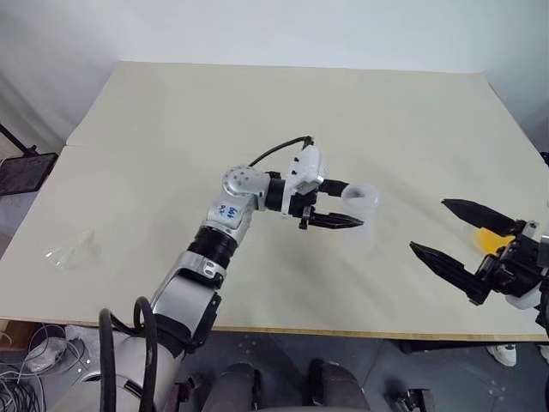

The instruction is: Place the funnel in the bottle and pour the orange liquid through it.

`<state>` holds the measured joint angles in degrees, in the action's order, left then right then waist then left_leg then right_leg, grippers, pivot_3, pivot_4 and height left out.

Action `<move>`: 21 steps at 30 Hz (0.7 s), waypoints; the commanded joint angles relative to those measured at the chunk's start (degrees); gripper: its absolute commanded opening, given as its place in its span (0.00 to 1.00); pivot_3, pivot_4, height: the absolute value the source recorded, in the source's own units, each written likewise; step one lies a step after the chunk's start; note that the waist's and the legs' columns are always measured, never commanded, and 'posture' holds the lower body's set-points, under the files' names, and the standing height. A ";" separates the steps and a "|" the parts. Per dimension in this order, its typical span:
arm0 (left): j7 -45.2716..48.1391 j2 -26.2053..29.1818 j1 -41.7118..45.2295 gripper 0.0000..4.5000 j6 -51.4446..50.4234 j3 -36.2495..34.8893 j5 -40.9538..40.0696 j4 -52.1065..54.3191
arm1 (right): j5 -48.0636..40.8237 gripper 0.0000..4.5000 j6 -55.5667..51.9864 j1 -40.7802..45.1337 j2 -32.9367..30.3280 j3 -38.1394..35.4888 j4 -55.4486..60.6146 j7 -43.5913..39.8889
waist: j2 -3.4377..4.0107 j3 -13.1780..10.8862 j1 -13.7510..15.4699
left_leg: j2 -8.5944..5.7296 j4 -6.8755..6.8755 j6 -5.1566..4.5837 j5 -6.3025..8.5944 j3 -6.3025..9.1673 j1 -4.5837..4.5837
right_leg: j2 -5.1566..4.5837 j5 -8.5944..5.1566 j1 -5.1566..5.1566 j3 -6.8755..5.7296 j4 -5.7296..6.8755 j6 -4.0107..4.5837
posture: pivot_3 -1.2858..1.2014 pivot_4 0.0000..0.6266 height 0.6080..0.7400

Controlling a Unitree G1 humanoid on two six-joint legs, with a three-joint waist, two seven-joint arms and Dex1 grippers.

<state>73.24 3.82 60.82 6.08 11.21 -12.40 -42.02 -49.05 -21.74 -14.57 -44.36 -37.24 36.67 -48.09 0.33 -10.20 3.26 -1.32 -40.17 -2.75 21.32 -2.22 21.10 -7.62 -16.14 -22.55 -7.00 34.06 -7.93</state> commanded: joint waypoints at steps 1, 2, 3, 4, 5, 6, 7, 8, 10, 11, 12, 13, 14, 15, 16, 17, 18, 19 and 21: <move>-0.02 -1.82 2.79 0.51 3.28 1.08 2.30 -2.54 | -0.88 1.00 1.04 -2.03 1.25 -3.03 3.08 0.22 | 0.00 0.00 0.07 | 0.00 0.00 -0.01 0.00 0.00 0.00 | 0.00 0.00 0.00 0.00 0.00 0.00 | 0.52 0.24 1.00; 0.42 -2.03 3.37 0.51 4.05 1.67 3.18 -3.65 | -0.76 1.00 1.28 -3.03 1.72 -3.41 3.49 0.13 | -0.01 -0.01 0.15 | -0.02 0.00 -0.02 0.01 -0.01 0.01 | -0.01 0.00 0.00 0.00 -0.01 -0.01 | 0.52 0.24 1.00; 0.59 -2.23 4.06 0.51 4.55 2.15 4.03 -4.79 | -0.73 1.00 1.46 -3.90 2.13 -3.79 3.79 0.01 | -0.01 -0.01 0.17 | -0.02 -0.01 -0.04 0.01 -0.03 0.02 | -0.01 0.01 0.00 0.00 -0.01 -0.02 | 0.52 0.24 1.00; 0.81 -2.39 4.70 0.51 4.98 2.32 4.57 -5.82 | -0.71 1.00 1.53 -4.42 2.38 -4.00 3.97 0.01 | -0.01 -0.01 0.20 | -0.03 -0.01 -0.05 0.02 -0.03 0.01 | -0.01 0.01 0.00 0.01 -0.01 -0.03 | 0.52 0.24 1.00; 1.01 -2.66 5.34 0.51 5.35 2.34 4.98 -6.84 | -0.58 1.00 1.67 -4.94 2.60 -4.18 4.06 -0.05 | -0.01 -0.01 0.18 | -0.03 -0.01 -0.05 0.02 -0.04 0.02 | -0.01 0.01 0.00 0.00 -0.01 -0.03 | 0.52 0.24 1.00; 1.01 -2.93 5.92 0.51 5.83 2.26 5.31 -7.84 | -0.35 1.00 1.87 -5.27 2.75 -4.18 4.08 -0.07 | -0.01 -0.01 0.13 | -0.03 -0.01 -0.06 0.02 -0.06 0.02 | -0.01 0.01 0.00 0.02 -0.02 -0.03 | 0.52 0.24 1.00; 0.90 -3.31 6.56 0.51 6.38 2.23 5.72 -8.99 | -0.01 1.00 2.16 -5.57 2.93 -4.22 4.05 -0.03 | -0.01 -0.01 0.08 | -0.03 -0.01 -0.06 0.02 -0.05 0.02 | -0.01 0.01 0.00 0.02 -0.03 -0.03 | 0.52 0.24 1.00; 0.73 -3.66 7.15 0.51 6.90 2.17 6.16 -10.10 | 0.27 1.00 2.41 -5.72 3.13 -4.17 4.09 0.16 | -0.01 -0.01 0.07 | -0.02 -0.01 -0.06 0.02 -0.05 0.01 | 0.00 0.01 0.00 0.02 -0.03 -0.03 | 0.52 0.24 1.00; -0.37 -4.39 8.31 0.51 7.63 2.30 7.43 -12.32 | 0.60 1.00 2.85 -6.15 3.66 -4.14 4.42 0.59 | -0.01 -0.01 0.15 | -0.01 -0.01 -0.07 0.02 -0.04 0.01 | 0.00 0.01 0.00 0.01 -0.03 -0.03 | 0.52 0.24 1.00; -1.00 -4.72 8.84 0.51 7.93 2.35 8.03 -13.36 | 0.75 1.00 3.07 -6.46 3.98 -4.05 4.75 0.82 | -0.01 -0.01 0.18 | -0.02 -0.01 -0.07 0.03 -0.05 0.02 | -0.01 0.01 0.00 0.01 -0.04 -0.03 | 0.52 0.24 1.00; -1.65 -5.04 9.32 0.51 8.21 2.36 8.60 -14.35 | 0.85 1.00 3.30 -6.84 4.30 -4.01 5.10 1.06 | -0.02 -0.01 0.20 | -0.02 -0.01 -0.08 0.03 -0.04 0.02 | -0.01 0.01 0.00 0.01 -0.03 -0.03 | 0.52 0.24 1.00; -2.00 -5.36 9.69 0.51 8.58 2.29 9.01 -15.18 | 0.92 1.00 3.48 -7.21 4.63 -4.04 5.42 1.24 | -0.02 -0.01 0.20 | -0.03 -0.01 -0.09 0.04 -0.04 0.03 | -0.01 0.02 0.00 0.01 -0.05 -0.03 | 0.52 0.24 1.00; -1.96 -5.56 9.98 0.51 8.94 2.18 9.27 -15.82 | 0.95 1.00 3.53 -7.48 4.88 -4.08 5.73 1.46 | -0.02 -0.01 0.20 | -0.03 -0.01 -0.10 0.04 -0.04 0.03 | -0.01 0.02 0.00 0.02 -0.05 -0.03 | 0.52 0.24 1.00; -1.79 -5.73 10.20 0.51 9.10 2.07 9.43 -16.32 | 0.99 1.00 3.57 -7.74 5.11 -4.11 6.01 1.66 | -0.02 -0.01 0.20 | -0.02 -0.01 -0.10 0.04 -0.04 0.03 | -0.01 0.01 0.00 0.02 -0.05 -0.03 | 0.52 0.24 1.00; -1.62 -5.98 10.41 0.51 8.86 1.89 9.45 -16.74 | 1.08 1.00 3.67 -8.08 5.34 -4.21 6.25 1.79 | -0.02 -0.01 0.19 | -0.02 -0.01 -0.11 0.04 -0.04 0.03 | -0.01 0.01 0.00 0.01 -0.05 -0.03 | 0.52 0.24 1.00; -1.46 -6.21 10.60 0.51 8.48 1.67 9.36 -17.07 | 1.19 1.00 3.81 -8.38 5.52 -4.31 6.43 1.93 | -0.02 -0.01 0.20 | -0.02 -0.01 -0.11 0.04 -0.04 0.02 | -0.01 0.02 0.00 0.02 -0.05 -0.03 | 0.52 0.24 1.00; -1.38 -6.45 10.75 0.51 8.13 1.39 9.20 -17.30 | 1.26 1.00 3.93 -8.61 5.63 -4.39 6.57 2.12 | -0.02 -0.01 0.21 | -0.02 -0.01 -0.11 0.04 -0.03 0.03 | -0.01 0.01 0.00 0.01 -0.05 -0.03 | 0.52 0.24 1.00; -1.41 -6.66 10.90 0.51 7.82 1.13 9.08 -17.51 | 1.25 1.00 4.07 -8.83 5.70 -4.47 6.67 2.28 | -0.01 -0.01 0.19 | -0.02 -0.01 -0.11 0.04 -0.03 0.03 | -0.01 0.01 0.00 0.01 -0.05 -0.03 | 0.52 0.24 1.00; -1.34 -6.89 11.08 0.51 7.05 0.76 8.92 -17.71 | 1.17 1.00 4.27 -9.13 5.77 -4.49 6.93 2.63 | -0.02 -0.01 0.18 | -0.02 -0.01 -0.11 0.04 -0.02 0.02 | -0.01 0.02 0.00 0.02 -0.05 -0.03 | 0.52 0.24 1.00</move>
<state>71.83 -2.37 70.22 13.46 12.72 -3.14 -60.02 -47.66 -18.79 -23.46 -39.02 -39.26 41.62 -45.99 0.32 -10.21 3.44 -1.34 -40.19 -2.86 21.36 -2.25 21.13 -7.63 -16.13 -22.56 -6.98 34.00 -7.96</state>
